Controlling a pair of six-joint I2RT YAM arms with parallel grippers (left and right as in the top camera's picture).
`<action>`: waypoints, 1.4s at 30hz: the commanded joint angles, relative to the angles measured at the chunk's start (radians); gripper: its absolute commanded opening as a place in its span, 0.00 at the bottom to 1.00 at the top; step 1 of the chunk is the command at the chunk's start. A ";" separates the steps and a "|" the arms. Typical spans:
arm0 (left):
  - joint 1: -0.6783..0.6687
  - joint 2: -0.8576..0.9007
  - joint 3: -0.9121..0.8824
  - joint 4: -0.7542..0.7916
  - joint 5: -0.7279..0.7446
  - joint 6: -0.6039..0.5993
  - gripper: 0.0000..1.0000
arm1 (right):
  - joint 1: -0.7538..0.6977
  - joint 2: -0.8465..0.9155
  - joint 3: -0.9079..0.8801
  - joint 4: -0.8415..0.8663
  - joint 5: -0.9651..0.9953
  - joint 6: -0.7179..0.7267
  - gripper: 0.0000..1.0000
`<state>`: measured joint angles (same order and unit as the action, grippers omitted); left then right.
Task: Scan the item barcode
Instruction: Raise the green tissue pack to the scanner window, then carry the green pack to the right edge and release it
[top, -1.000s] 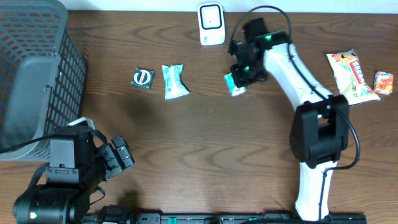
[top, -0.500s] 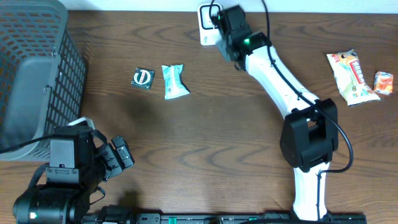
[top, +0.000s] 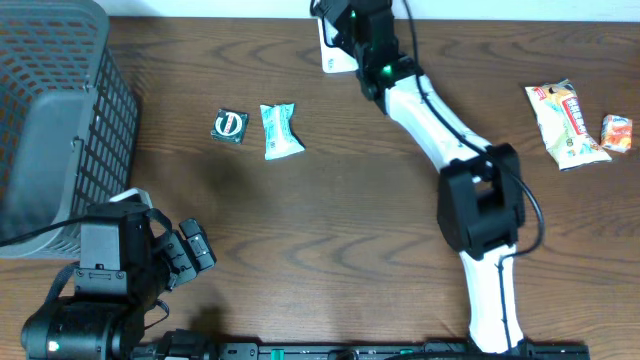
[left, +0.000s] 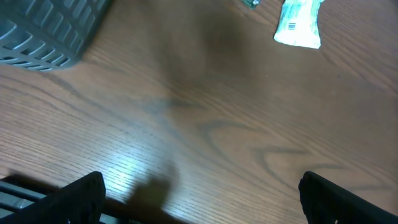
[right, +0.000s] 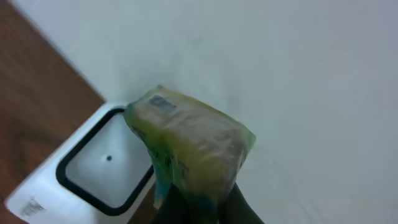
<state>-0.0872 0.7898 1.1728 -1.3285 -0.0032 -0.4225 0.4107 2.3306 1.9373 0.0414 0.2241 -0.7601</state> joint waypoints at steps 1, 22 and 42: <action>-0.002 0.000 0.001 -0.003 -0.005 -0.006 0.98 | 0.006 0.058 0.014 0.030 -0.022 -0.203 0.01; -0.002 0.000 0.001 -0.003 -0.005 -0.006 0.98 | 0.008 0.085 0.015 0.077 0.123 -0.283 0.01; -0.002 0.000 0.001 -0.003 -0.005 -0.006 0.98 | -0.435 -0.252 0.015 -0.626 0.298 0.335 0.01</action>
<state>-0.0872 0.7902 1.1728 -1.3285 -0.0032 -0.4225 0.0750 2.0987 1.9472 -0.4854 0.4957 -0.6449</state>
